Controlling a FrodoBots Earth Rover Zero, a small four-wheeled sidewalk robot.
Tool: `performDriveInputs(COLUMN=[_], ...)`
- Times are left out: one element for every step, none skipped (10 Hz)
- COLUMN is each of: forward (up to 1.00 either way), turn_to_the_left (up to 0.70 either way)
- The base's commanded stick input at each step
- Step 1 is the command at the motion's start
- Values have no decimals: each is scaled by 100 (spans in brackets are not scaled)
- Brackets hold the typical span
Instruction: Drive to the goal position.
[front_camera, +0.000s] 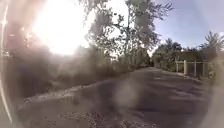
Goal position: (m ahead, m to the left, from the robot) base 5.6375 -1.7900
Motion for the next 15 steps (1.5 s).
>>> performDriveInputs(forward=[70,70,70,70,70,70,70,70,70,70,70,70,70,70,70], turn_to_the_left=[0,0,0,0,0,0,0,-3,-11,-20,-28,-32,-32,-32,-32])
